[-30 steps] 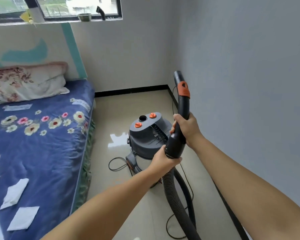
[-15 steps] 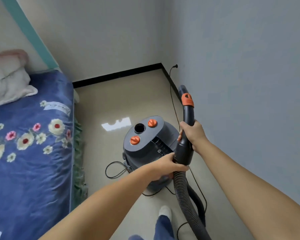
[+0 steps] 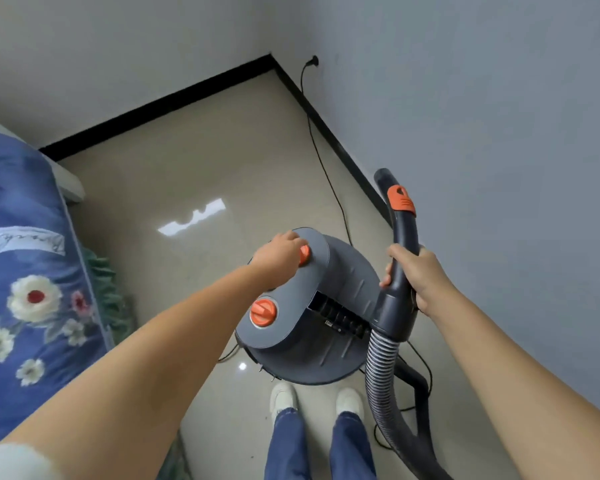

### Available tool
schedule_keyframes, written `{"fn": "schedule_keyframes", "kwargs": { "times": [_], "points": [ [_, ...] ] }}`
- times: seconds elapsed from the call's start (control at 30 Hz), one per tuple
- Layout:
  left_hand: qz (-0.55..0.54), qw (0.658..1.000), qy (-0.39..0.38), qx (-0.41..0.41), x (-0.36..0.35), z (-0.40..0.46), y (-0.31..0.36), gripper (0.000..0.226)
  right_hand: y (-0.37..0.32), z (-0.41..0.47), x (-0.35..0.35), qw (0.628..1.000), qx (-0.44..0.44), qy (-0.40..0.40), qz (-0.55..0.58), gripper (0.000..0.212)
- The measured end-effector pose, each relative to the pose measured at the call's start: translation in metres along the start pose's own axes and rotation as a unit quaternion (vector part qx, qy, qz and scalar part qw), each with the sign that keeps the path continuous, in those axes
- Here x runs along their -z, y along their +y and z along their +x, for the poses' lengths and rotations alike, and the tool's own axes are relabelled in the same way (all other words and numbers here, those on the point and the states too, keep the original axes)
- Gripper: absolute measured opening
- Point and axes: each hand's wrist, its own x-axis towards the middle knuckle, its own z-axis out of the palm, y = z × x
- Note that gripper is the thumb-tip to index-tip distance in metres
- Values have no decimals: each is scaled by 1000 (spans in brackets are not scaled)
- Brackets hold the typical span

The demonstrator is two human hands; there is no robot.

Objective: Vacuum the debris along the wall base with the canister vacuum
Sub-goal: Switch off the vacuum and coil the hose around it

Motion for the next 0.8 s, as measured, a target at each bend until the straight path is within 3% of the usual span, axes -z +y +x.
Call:
{"fn": "schedule_keyframes", "kwargs": {
  "times": [0.13,0.37,0.8],
  "points": [
    [176,978,-12,-108,-9,24,-15,41,15,7,-5,999,-19,7,34,11],
    [193,963,-19,-186,-1,45,-29,30,31,7,-9,998,-18,23,60,10],
    [115,992,-24,-51,0,40,-9,20,19,-14,14,996,37,70,39,11]
  ]
}}
